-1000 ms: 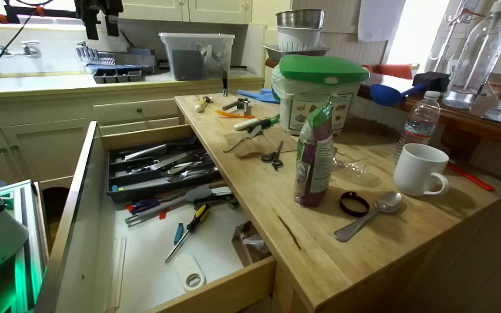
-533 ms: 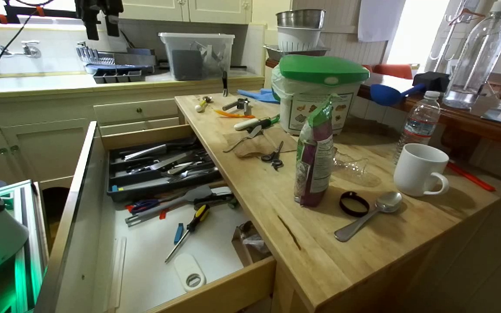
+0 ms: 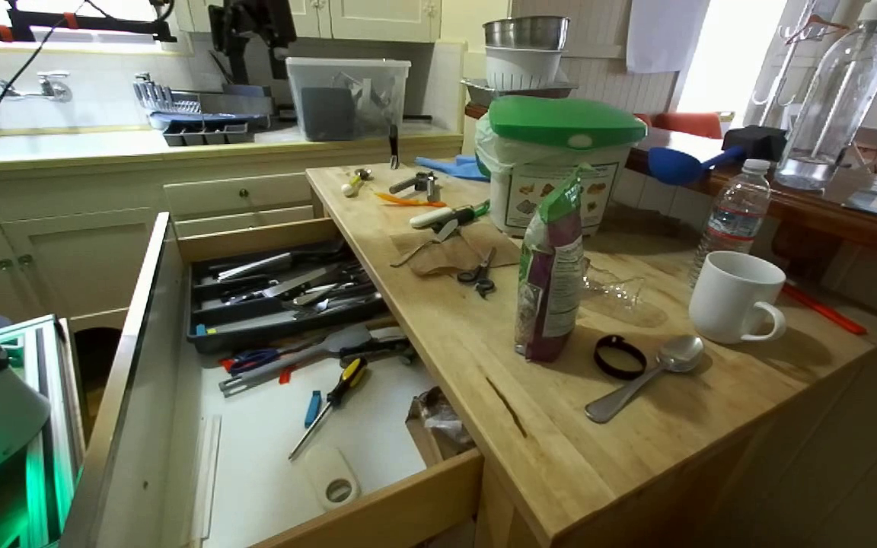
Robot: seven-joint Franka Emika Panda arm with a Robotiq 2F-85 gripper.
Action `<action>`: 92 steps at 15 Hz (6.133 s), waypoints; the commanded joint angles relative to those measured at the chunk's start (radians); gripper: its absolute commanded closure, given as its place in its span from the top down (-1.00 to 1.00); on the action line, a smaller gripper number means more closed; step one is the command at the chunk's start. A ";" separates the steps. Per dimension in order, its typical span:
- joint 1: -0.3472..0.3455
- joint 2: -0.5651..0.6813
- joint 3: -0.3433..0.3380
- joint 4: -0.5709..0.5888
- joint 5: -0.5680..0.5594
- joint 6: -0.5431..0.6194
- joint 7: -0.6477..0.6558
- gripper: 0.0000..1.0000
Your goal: Put the orange spoon in the open drawer.
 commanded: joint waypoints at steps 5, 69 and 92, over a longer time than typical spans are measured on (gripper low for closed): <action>0.006 0.468 0.005 0.478 0.051 0.049 0.013 1.00; -0.060 0.563 -0.065 0.330 0.458 -0.050 0.426 -0.92; -0.175 0.250 -0.152 -0.493 0.287 0.704 0.421 -0.92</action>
